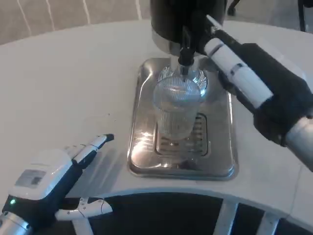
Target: Grasp the cup under the faucet to collect the drink, then remove the cup.
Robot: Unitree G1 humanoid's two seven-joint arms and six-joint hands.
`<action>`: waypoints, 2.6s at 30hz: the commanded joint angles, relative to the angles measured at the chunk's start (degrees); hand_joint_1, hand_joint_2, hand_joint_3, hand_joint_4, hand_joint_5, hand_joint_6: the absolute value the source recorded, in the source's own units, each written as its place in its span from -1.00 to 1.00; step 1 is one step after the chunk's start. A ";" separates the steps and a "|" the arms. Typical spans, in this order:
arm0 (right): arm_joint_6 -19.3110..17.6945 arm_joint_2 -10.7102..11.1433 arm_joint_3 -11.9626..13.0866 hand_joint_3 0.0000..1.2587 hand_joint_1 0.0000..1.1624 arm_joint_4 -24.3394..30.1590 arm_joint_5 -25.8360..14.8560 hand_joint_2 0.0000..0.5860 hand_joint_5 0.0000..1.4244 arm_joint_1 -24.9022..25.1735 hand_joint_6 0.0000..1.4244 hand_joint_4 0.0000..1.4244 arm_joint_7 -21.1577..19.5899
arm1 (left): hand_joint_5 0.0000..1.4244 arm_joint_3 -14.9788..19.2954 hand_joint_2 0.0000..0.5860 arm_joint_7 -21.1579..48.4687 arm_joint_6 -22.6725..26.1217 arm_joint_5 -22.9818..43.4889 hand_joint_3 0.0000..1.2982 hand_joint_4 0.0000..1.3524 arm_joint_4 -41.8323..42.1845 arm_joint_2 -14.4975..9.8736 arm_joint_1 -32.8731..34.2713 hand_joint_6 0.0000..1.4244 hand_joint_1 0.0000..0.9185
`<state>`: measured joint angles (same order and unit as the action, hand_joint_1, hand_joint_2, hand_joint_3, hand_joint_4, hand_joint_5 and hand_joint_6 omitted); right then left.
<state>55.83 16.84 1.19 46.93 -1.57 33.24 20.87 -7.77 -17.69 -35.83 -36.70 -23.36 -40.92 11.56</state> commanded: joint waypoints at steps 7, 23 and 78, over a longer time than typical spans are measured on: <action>-1.29 5.01 -7.46 -1.00 -1.00 -4.00 -0.03 0.74 -1.00 4.90 -1.00 -1.00 0.49 | -0.71 0.60 -0.70 0.78 -0.01 0.44 -0.82 -0.87 -1.69 -0.62 -0.13 -0.57 -1.00; -10.65 12.48 -24.87 -1.00 -1.00 -11.10 11.23 0.74 -1.00 12.80 -1.00 -1.00 3.49 | -0.71 0.42 -0.69 1.04 -0.47 1.02 -0.82 -0.87 -4.01 -0.25 1.12 -0.57 -1.00; -12.26 10.31 -25.04 -1.00 -1.00 -7.97 24.84 0.96 -1.00 6.36 -1.00 -1.00 10.05 | -0.54 2.41 -0.77 7.29 0.94 14.77 -1.00 -0.95 -19.83 17.59 21.44 -0.51 -0.04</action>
<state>43.31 27.56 -22.01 38.65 24.62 41.23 27.80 -4.83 -9.27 -34.34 -20.97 -41.51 -23.74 31.71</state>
